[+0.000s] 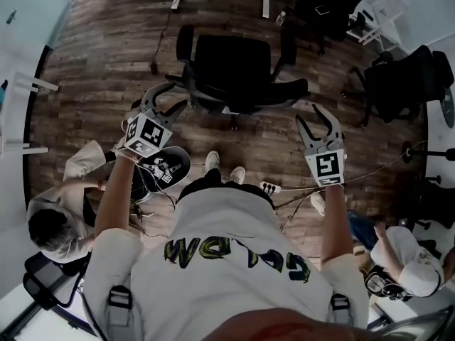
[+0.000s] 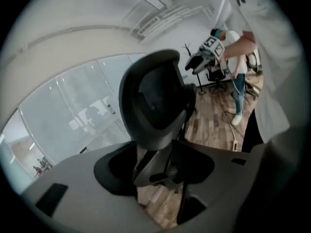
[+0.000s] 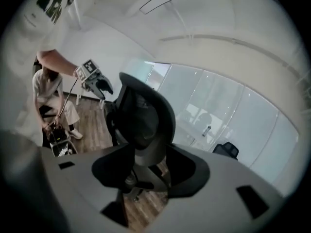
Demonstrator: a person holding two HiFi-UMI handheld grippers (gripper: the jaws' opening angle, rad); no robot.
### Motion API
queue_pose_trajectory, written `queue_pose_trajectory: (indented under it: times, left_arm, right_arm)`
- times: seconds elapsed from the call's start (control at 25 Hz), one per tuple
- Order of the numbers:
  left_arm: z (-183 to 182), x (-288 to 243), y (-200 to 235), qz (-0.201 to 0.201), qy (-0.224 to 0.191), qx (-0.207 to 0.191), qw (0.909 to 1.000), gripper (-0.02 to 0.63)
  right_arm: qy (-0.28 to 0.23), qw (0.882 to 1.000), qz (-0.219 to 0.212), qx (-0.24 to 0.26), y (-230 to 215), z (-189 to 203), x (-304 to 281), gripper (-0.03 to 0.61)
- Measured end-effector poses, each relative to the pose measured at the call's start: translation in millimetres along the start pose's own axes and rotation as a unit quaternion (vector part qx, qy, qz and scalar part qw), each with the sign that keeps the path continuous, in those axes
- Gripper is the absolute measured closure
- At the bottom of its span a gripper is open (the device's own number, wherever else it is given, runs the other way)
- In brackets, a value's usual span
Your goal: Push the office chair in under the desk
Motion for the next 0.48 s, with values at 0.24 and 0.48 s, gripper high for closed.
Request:
queue_pose_trajectory:
  times: [0.24,0.48]
  left_arm:
    - [49,-49,0,0.031,0.081,-0.104,0.9908,0.361]
    - [61,-79,-8,0.047,0.091,-0.146,0.9839,0.357]
  right_arm:
    - [0.09,0.992,-0.03,0.083,-10,46,-45,0.336]
    - [0.146,0.982,-0.063,0.105,-11,84,-94,0.327]
Point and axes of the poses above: the fingertips, and each gripper's own axes: x backward along the fingers, y to its left, z out of its underside, the point moved 1 cm from there along x, backward along the fingers, and after that the axes turned 12 degrees about -z, right-handed, at the moved point
